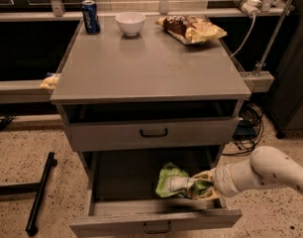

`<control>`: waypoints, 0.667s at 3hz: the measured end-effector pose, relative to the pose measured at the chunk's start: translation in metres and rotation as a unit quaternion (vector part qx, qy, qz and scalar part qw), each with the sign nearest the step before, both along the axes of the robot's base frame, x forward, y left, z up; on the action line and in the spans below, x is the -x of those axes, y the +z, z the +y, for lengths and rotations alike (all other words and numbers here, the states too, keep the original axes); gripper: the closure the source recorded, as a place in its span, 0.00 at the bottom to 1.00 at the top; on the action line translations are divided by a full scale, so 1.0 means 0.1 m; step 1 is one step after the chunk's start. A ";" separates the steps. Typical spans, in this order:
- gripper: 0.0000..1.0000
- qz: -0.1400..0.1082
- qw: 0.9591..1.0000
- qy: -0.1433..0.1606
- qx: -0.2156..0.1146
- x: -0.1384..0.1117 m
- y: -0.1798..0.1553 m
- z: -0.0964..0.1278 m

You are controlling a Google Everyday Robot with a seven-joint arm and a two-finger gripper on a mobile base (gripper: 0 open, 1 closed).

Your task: Place green rice chip bag into middle drawer

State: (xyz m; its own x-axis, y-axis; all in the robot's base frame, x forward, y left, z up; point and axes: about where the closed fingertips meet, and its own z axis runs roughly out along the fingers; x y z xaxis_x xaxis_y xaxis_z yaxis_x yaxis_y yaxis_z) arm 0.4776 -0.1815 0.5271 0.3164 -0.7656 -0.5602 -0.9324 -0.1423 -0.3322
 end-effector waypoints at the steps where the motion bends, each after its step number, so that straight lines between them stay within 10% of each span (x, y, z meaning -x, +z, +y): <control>1: 1.00 -0.023 1.000 -0.007 -0.002 -0.10 -0.13 -0.07; 2: 1.00 -0.041 0.999 -0.002 -0.015 -0.27 -0.29 -0.01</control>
Offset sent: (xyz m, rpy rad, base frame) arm 0.0470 0.0008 -0.0473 0.0551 -0.1302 -0.0011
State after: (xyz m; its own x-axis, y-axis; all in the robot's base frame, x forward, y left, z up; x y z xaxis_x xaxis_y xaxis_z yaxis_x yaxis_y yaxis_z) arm 0.5044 -0.1830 0.4977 0.3588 -0.7509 -0.5544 -0.9023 -0.1270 -0.4120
